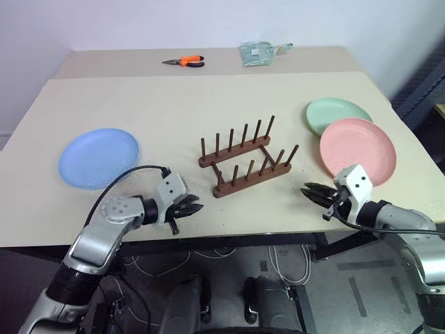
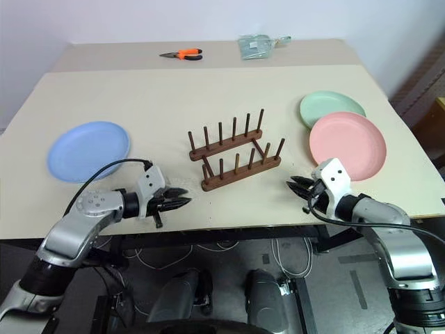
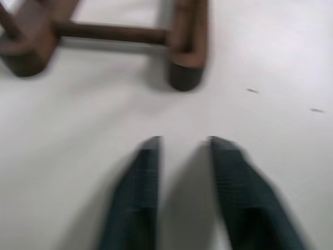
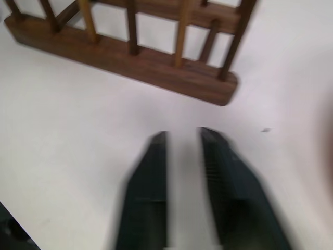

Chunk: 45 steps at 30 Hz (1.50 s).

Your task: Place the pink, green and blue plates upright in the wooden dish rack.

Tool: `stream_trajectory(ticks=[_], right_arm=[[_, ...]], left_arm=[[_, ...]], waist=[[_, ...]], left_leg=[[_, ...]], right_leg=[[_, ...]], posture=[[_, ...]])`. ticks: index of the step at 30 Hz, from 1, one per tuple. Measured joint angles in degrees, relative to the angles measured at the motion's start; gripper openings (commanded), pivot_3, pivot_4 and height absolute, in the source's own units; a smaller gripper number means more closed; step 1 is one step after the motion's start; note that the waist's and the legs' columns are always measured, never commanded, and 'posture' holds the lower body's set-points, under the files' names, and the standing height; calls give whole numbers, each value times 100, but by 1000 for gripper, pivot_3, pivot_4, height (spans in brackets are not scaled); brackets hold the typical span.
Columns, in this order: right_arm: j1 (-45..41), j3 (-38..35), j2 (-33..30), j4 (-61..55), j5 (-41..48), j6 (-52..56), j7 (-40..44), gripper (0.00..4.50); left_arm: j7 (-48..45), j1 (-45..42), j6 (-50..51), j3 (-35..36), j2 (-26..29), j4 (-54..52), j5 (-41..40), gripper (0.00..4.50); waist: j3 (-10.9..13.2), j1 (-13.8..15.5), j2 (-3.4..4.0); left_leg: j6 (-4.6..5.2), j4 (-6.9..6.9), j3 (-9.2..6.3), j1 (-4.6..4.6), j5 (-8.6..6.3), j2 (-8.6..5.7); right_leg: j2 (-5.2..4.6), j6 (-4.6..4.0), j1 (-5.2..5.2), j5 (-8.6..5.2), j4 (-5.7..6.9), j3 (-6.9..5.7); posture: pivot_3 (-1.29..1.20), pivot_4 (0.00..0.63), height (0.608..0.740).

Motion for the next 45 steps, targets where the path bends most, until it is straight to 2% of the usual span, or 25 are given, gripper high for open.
stream_trajectory(ticks=[3, 8, 11, 17, 23, 26, 32, 36, 39, 43, 45], right_arm=[[-399, 530, 32, 452, -486, -124, -97, 34], [-1203, 1072, 349, 1244, -1053, -340, -308, 34], [-1730, 1262, 562, 1786, -1347, -521, -458, 34], [-2404, 1472, 936, 2741, -1816, -1063, -708, 34], [-2490, 1459, 960, 2902, -1939, -1249, -741, 34], [-2257, 1310, 888, 2610, -1879, -1194, -689, 908], [-1176, 405, 147, 1173, -1559, -690, -570, 3820], [-664, -12, -372, 892, -1787, -676, -637, 3820], [-681, 45, -375, 1059, -2016, -779, -832, 3820], [-912, 266, -302, 1838, -2323, -991, -1106, 3820], [-1062, 304, -185, 2045, -2346, -1144, -1184, 3292]], left_arm=[[253, -117, 437, -428, -396, -273, -25, 928], [854, -567, 389, -996, -870, 9, 452, 928], [1351, -737, 299, -1016, -1225, 366, 648, 928], [2048, -963, -51, -846, -1380, 931, 873, 928], [2478, -1234, -406, -526, -1420, 1565, 1056, 928], [2615, -1391, -573, -449, -1432, 1867, 1095, 928], [2389, -1199, -725, -371, -1324, 1703, 1074, 928], [1783, -640, -697, -276, -1142, 1077, 693, 928], [1363, -443, -542, -294, -1111, 732, 379, 928], [1195, -455, -463, -289, -1053, 576, 288, 928], [1178, -462, -426, -291, -1068, 576, 289, 928]], waist=[[0, 60, 1], [-2, 119, 4], [-3, 119, 2], [-5, 59, 2], [-5, -14, 3], [-6, -13, 5], [-8, -6, 8], [-8, -17, 9], [-7, -7, 8], [-7, 4, 8], [-6, -4, 8]], left_leg=[[-25, 2, 0, -2, 15, -7], [-25, 6, 3, -2, 17, -12], [-25, 7, 2, -1, 17, -11], [-29, 6, 2, 4, 20, -9], [-32, 5, 2, 4, 22, -7], [-35, 3, 2, 7, 23, -6], [-33, 0, 2, 3, 20, -6], [-36, -3, 2, 6, 20, -3], [-36, -2, 2, 4, 20, -4], [-33, -1, 2, 2, 20, -7], [-33, 0, 3, 2, 21, -7]], right_leg=[[-1, 3, 1, -2, 0, 0], [5, 4, 3, -1, 1, 0], [4, 5, 4, -1, 2, -1], [5, 4, 5, -1, 7, 0], [4, 4, 5, -1, 8, -1], [3, 4, 5, -1, 11, -1], [-3, 4, 4, -1, 3, -1], [-3, 3, 4, -1, 1, 0], [-5, 3, 4, -1, 1, -1], [-4, 3, 3, -2, 0, -1], [-2, 4, 4, -2, -1, -1]], posture=[[0, 150, 740], [0, 150, 740], [0, 150, 740], [0, 150, 740], [0, 150, 740], [0, 150, 740], [0, 150, 740], [0, 150, 740], [0, 150, 740], [0, 150, 740], [0, 150, 740]])
